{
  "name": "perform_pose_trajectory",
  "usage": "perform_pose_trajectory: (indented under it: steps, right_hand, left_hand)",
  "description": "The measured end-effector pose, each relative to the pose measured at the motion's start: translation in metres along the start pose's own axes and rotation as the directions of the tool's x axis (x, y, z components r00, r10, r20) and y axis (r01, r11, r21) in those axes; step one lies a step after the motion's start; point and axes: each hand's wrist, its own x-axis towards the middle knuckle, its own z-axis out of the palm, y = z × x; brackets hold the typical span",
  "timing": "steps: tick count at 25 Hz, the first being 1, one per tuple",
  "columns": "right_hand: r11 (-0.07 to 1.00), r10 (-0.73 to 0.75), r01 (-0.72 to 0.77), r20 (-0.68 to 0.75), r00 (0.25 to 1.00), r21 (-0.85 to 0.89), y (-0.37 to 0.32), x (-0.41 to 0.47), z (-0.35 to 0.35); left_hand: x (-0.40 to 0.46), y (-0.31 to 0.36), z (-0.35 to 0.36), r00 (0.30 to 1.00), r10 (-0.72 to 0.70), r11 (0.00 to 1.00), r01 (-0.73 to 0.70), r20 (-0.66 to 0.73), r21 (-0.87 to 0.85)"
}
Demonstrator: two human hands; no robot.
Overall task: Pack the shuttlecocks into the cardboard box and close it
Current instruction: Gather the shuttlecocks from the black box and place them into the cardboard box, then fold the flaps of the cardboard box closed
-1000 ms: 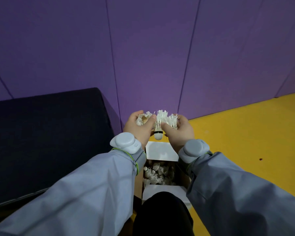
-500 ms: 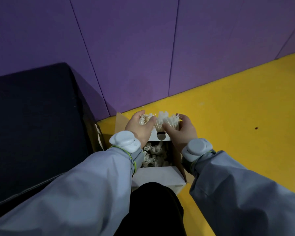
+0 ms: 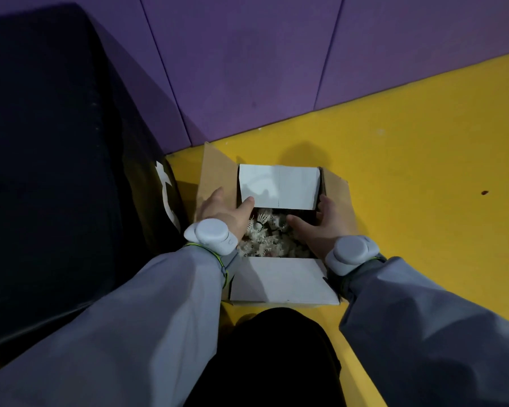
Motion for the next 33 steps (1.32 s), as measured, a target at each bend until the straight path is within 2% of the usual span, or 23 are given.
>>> perform_pose_trajectory:
  steps: [1, 3, 6, 9, 11, 13, 14, 16, 17, 19, 24, 26, 29, 31, 33]
  right_hand:
    - [0.999, 0.032, -0.032, 0.016, 0.999, 0.007, 0.005, 0.004, 0.007]
    - [0.998, 0.062, -0.063, 0.045, 0.997, 0.023, 0.013, 0.008, 0.019]
    - [0.994, 0.112, -0.112, 0.057, 0.992, 0.013, 0.021, 0.011, 0.029]
    - [0.992, 0.124, -0.124, 0.055, 0.991, 0.004, 0.026, 0.016, 0.032]
    - [0.993, 0.121, -0.121, 0.044, 0.992, 0.009, 0.027, 0.017, 0.034]
    - [0.992, 0.12, -0.121, 0.03, 0.992, 0.028, 0.03, 0.02, 0.036]
    - [0.992, 0.116, -0.117, 0.021, 0.993, 0.038, 0.032, 0.02, 0.036]
    - [0.99, 0.126, -0.126, 0.006, 0.992, 0.058, 0.045, 0.021, 0.034]
    - [0.989, 0.135, -0.135, 0.008, 0.991, 0.064, 0.052, 0.022, 0.035]
    - [0.98, 0.188, -0.188, 0.011, 0.982, 0.062, 0.075, 0.024, 0.035]
    - [0.952, 0.285, -0.288, 0.036, 0.958, 0.104, 0.115, 0.027, 0.044]
    - [0.945, 0.3, -0.303, 0.044, 0.953, 0.12, 0.125, 0.028, 0.047]
    - [0.963, 0.261, -0.258, -0.033, 0.965, 0.079, 0.138, 0.035, 0.036]
    - [0.961, 0.277, -0.278, -0.104, 0.955, 0.006, 0.152, 0.043, 0.02]
    - [0.929, 0.369, -0.369, -0.137, 0.919, 0.021, 0.173, 0.049, 0.008]
  left_hand:
    - [0.006, -0.007, 0.002, 0.999, -0.021, 0.995, 0.026, -0.051, 0.093]
    - [0.015, -0.021, 0.007, 0.99, -0.049, 0.986, 0.069, -0.129, 0.153]
    - [0.024, -0.038, 0.017, 0.975, -0.127, 0.982, 0.15, -0.183, 0.118]
    - [0.024, -0.041, 0.025, 0.975, -0.083, 0.989, 0.107, -0.207, 0.106]
    - [0.014, -0.03, 0.033, 0.99, -0.018, 0.999, 0.021, -0.137, 0.026]
    - [0.004, -0.021, 0.047, 0.997, 0.074, 0.997, -0.075, 0.037, 0.011]
    - [0.0, -0.019, 0.053, 0.982, 0.127, 0.986, -0.14, 0.141, 0.089]
    - [-0.003, -0.021, 0.07, 0.917, 0.179, 0.897, -0.301, 0.355, 0.324]
    - [-0.002, -0.025, 0.075, 0.887, 0.152, 0.835, -0.351, 0.435, 0.424]
    - [0.003, -0.038, 0.094, 0.838, 0.068, 0.765, -0.392, 0.541, 0.511]
    - [0.018, -0.072, 0.116, 0.786, -0.01, 0.687, -0.444, 0.618, 0.576]
    - [0.016, -0.076, 0.118, 0.8, -0.043, 0.637, -0.439, 0.598, 0.633]
    - [0.013, -0.059, 0.122, 0.856, 0.102, 0.646, -0.445, 0.508, 0.62]
    - [0.012, -0.042, 0.127, 0.829, 0.21, 0.652, -0.513, 0.518, 0.558]
    - [0.01, -0.025, 0.135, 0.798, 0.233, 0.644, -0.555, 0.557, 0.526]
